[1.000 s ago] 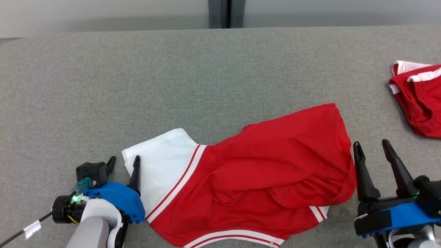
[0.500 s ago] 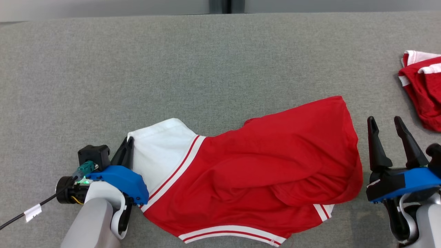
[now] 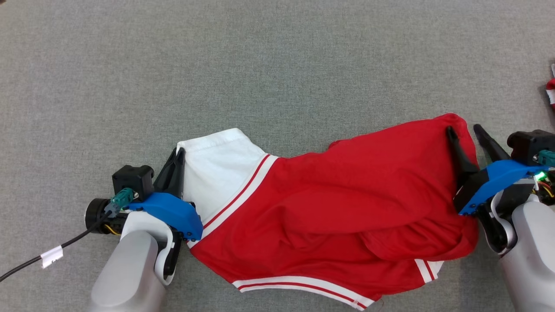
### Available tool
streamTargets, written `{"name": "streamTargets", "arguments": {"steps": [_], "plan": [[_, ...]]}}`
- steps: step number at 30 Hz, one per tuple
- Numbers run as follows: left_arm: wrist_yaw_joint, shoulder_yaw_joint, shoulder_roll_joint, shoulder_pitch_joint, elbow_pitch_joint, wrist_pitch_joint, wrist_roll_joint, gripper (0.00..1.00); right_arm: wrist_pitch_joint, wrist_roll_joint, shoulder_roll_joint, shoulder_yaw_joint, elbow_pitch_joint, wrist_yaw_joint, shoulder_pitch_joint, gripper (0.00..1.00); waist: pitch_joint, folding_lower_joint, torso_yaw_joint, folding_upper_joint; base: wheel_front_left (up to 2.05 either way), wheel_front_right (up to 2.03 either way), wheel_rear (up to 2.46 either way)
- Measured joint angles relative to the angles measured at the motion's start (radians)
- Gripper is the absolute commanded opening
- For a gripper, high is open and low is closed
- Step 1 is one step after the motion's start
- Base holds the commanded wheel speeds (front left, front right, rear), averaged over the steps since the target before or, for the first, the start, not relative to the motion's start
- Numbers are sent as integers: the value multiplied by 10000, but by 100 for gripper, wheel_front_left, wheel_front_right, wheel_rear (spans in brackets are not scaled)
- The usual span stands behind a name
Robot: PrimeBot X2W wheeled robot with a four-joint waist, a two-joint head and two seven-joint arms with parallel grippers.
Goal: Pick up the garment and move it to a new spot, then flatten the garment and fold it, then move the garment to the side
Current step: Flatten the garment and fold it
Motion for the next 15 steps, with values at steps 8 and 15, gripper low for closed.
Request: {"name": "streamTargets", "arguments": {"steps": [8,15], "plan": [[372,192,176,118,-535,-568,86,0,-698,426,-410,752,510,0,-354,0,-401,3,-53,4,0,0,0],[949,809,637,558,-3770,-732,686,0,-1707,307,-648,391,-984,0,-197,0,-1160,1,-129,3,0,0,0]]}}
